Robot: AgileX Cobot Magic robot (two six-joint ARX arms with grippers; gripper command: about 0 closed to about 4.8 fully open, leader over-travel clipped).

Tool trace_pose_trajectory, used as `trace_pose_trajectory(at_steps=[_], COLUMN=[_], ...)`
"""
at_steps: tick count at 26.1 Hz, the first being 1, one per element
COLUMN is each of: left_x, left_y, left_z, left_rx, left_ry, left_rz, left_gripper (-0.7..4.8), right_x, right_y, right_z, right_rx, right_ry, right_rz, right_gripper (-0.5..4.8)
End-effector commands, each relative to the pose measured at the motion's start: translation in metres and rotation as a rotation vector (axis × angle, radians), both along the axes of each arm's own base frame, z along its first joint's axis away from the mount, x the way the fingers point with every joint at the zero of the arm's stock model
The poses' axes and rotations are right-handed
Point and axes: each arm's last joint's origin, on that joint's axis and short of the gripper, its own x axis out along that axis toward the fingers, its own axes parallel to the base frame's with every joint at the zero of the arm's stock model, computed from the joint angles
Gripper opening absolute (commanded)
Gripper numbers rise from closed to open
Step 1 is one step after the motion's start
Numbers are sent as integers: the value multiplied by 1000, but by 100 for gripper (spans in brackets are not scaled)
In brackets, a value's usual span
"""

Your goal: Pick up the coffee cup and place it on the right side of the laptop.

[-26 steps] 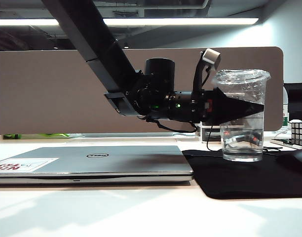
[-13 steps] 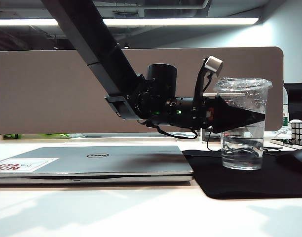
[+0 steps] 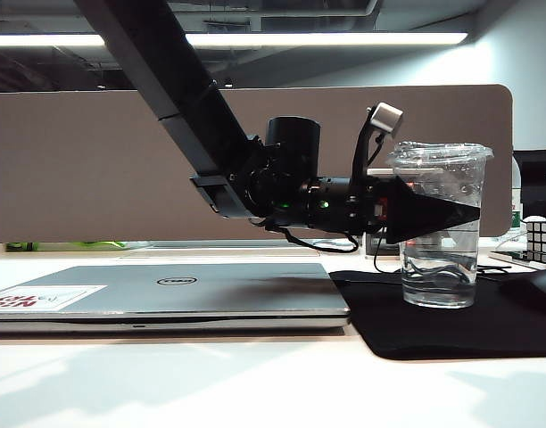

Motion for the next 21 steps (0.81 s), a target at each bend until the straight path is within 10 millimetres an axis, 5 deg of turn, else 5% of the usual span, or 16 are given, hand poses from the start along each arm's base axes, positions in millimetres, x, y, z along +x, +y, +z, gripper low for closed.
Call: trace_pose_trajectory(at_steps=[1,21], left_x=[0,0], left_y=[-1,0], left_z=[-2,-3], left_rx=[2,3], left_ry=[-1,-17], left_rz=[9,13], left_gripper=[331,342], right_x=[1,3], right_y=[0,-3], right_z=[-1,-2], right_rx=[-3,-19], right_ry=[-3,2], right_rz=[-2,-123], right_gripper=[-1,-2])
